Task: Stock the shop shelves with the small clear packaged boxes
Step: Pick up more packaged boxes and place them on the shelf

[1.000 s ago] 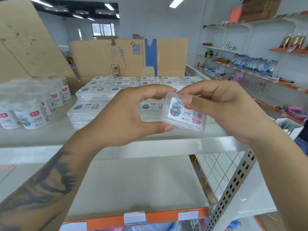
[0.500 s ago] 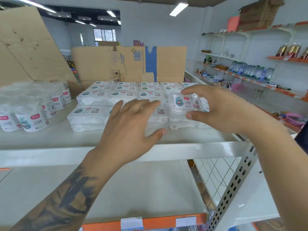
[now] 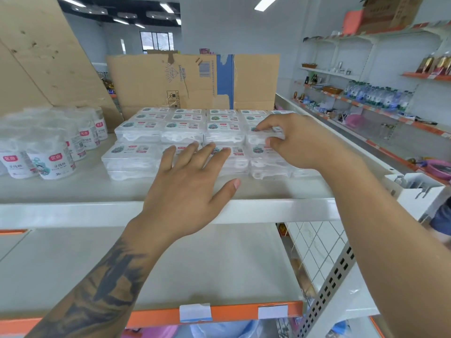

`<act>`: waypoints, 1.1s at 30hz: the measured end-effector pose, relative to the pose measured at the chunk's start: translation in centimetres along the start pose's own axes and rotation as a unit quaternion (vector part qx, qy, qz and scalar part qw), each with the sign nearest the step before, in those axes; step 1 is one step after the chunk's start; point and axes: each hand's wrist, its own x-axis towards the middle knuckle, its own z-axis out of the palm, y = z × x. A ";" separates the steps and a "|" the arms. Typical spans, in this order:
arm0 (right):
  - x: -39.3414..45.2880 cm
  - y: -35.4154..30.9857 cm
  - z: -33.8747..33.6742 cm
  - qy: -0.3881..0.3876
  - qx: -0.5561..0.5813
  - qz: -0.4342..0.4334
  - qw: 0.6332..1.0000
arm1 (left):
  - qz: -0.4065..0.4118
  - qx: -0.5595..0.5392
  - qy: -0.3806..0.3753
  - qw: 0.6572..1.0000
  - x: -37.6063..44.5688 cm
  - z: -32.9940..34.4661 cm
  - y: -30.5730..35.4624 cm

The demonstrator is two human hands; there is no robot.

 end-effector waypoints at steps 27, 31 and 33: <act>-10.4 -5.9 3.9 0.111 -0.054 0.005 0.992 | -0.009 -0.067 0.046 0.997 -6.4 -2.2 -0.6; -17.1 -10.2 6.8 0.131 -0.053 -0.004 0.990 | -0.030 -0.038 0.024 0.999 -14.7 -2.7 -3.5; -20.0 -12.8 8.6 0.133 -0.046 -0.008 0.990 | -0.038 -0.017 0.009 0.999 -19.1 -2.8 -5.7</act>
